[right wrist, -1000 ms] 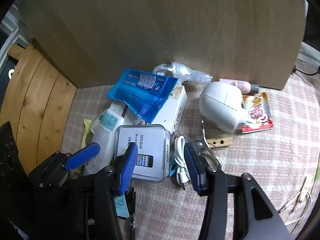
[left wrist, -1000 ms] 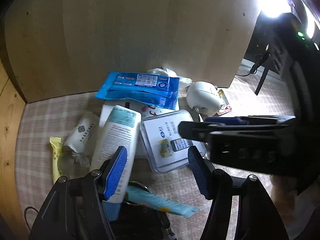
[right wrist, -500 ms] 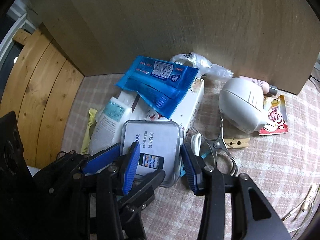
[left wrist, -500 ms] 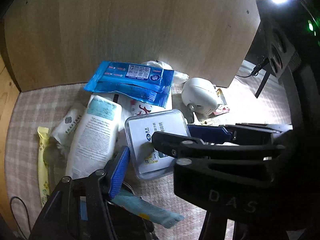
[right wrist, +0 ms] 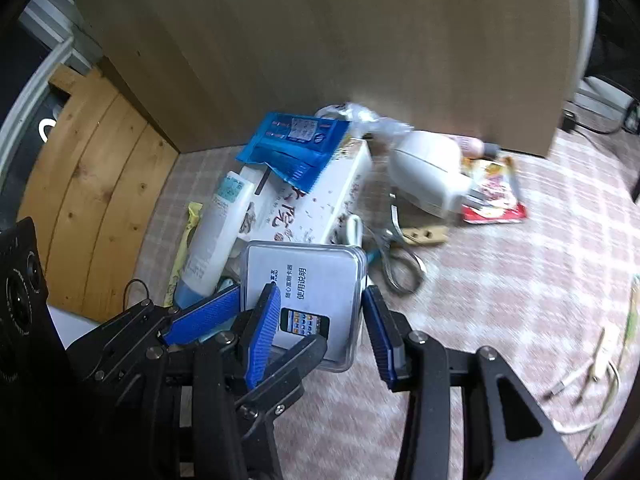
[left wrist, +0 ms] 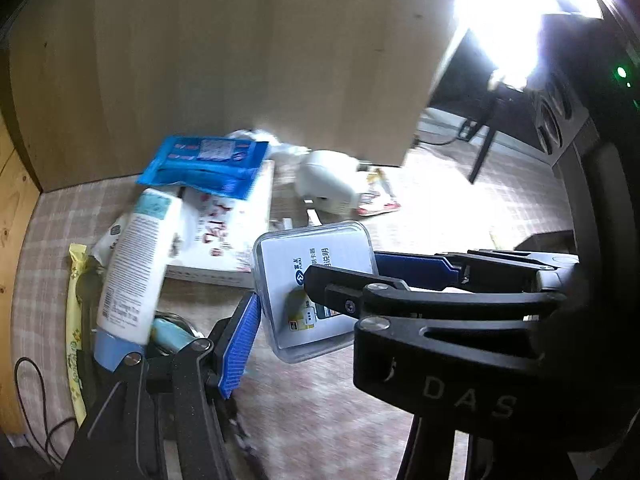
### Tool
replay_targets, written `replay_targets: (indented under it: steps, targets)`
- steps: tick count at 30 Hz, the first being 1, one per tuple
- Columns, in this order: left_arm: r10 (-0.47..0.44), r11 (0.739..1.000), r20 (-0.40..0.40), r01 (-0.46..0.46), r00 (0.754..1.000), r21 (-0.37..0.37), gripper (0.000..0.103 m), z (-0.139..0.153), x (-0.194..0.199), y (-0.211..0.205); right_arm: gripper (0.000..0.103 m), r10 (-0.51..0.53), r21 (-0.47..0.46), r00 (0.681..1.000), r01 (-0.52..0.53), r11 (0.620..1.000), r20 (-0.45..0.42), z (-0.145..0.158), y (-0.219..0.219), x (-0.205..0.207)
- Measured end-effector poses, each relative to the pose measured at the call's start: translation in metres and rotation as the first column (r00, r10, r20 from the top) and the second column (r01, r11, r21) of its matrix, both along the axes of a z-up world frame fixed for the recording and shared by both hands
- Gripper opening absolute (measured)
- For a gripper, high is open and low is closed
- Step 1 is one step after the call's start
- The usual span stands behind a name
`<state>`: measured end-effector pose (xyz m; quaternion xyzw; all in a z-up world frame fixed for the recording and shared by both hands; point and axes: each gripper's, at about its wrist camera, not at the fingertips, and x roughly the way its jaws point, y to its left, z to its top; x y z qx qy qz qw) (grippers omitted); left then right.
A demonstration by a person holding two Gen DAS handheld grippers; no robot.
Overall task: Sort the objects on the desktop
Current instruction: 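Grasp the clear plastic case with the right tool, then carry the clear plastic case over the black box and open the right tool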
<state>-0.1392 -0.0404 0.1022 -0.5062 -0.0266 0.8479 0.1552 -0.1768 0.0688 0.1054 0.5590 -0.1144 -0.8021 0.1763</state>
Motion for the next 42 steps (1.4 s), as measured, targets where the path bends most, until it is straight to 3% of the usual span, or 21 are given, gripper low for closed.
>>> replay_targets:
  steps: [11, 18, 31, 37, 42]
  targets:
    - [-0.110, 0.994, -0.030, 0.110, 0.994, -0.005, 0.053, 0.023, 0.045, 0.088, 0.043, -0.099, -0.006, 0.994, 0.099, 0.995, -0.047, 0.023, 0.078, 0.051]
    - [-0.211, 0.977, -0.039, 0.211, 0.977, 0.010, 0.053, 0.032, 0.073, 0.168, 0.042, -0.206, 0.008, 0.977, 0.206, 0.978, -0.056, 0.031, 0.161, 0.092]
    - [-0.429, 0.902, -0.046, 0.430, 0.902, 0.041, 0.053, 0.040, 0.131, 0.330, 0.042, -0.419, 0.037, 0.906, 0.422, 0.906, -0.067, 0.040, 0.321, 0.184]
    - [-0.509, 0.859, -0.047, 0.511, 0.859, 0.041, 0.053, 0.042, 0.154, 0.385, 0.042, -0.500, 0.036, 0.864, 0.503, 0.864, -0.066, 0.041, 0.373, 0.219]
    - [-0.536, 0.841, -0.047, 0.538, 0.843, 0.049, 0.054, 0.047, 0.165, 0.417, 0.042, -0.541, 0.038, 0.838, 0.544, 0.838, -0.072, 0.045, 0.405, 0.241]
